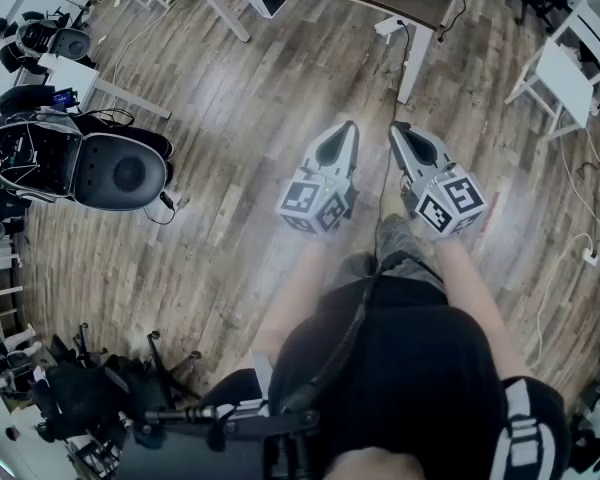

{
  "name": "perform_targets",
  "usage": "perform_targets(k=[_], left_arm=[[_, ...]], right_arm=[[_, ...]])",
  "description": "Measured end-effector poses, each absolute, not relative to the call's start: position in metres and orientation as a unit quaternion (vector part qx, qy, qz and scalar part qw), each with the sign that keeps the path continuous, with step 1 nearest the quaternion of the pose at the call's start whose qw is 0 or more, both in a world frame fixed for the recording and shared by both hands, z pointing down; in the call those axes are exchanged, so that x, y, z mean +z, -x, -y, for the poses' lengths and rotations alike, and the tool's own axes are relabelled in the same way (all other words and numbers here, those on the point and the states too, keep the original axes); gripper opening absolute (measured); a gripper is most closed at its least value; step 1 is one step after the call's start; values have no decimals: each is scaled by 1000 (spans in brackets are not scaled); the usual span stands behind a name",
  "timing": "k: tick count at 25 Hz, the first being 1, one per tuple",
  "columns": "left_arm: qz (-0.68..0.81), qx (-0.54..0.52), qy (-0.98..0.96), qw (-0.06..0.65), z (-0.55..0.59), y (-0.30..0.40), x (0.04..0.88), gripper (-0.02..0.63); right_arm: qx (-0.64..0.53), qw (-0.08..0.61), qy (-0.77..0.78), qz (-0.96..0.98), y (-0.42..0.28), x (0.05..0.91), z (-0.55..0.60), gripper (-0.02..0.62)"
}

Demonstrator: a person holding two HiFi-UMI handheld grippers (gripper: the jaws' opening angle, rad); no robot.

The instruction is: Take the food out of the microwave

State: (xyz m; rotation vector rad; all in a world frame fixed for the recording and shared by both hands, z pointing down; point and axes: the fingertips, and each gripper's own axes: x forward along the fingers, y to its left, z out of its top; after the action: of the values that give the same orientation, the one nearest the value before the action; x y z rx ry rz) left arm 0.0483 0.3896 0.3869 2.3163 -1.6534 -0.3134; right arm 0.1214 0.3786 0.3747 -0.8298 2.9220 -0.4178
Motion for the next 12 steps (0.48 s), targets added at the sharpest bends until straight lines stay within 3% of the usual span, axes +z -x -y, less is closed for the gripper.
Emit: perform_targets(k=[12], left_arm=[[590,-104,-788,144,-291,-48,396,3]], right_arm=[[-146,28,236,-960,-114,382,-285,2]])
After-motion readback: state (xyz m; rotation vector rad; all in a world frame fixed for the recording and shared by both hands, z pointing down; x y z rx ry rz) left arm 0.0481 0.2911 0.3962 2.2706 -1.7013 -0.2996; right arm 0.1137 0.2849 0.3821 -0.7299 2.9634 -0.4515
